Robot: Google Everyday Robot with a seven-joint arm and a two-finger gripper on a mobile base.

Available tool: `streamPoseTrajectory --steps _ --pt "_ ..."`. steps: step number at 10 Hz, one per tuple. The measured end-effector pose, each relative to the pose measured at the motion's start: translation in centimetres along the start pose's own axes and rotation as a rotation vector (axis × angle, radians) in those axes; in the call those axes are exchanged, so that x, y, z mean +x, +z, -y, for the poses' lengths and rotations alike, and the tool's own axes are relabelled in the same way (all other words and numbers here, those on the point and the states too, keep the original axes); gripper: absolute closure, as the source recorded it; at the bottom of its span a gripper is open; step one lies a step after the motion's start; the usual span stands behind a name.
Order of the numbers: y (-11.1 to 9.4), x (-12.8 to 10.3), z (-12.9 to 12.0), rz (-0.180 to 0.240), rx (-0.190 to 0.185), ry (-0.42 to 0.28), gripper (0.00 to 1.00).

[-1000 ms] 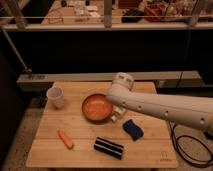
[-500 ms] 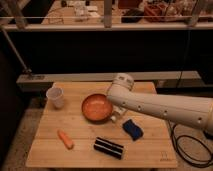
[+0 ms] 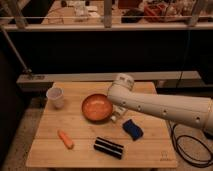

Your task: Drag the ceramic bowl in a circle

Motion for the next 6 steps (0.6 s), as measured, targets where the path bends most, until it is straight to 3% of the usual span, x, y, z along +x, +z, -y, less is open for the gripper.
streamPoseTrajectory --steps 6 --pt "0.98 0.69 0.24 -0.018 0.018 -0.046 0.91"
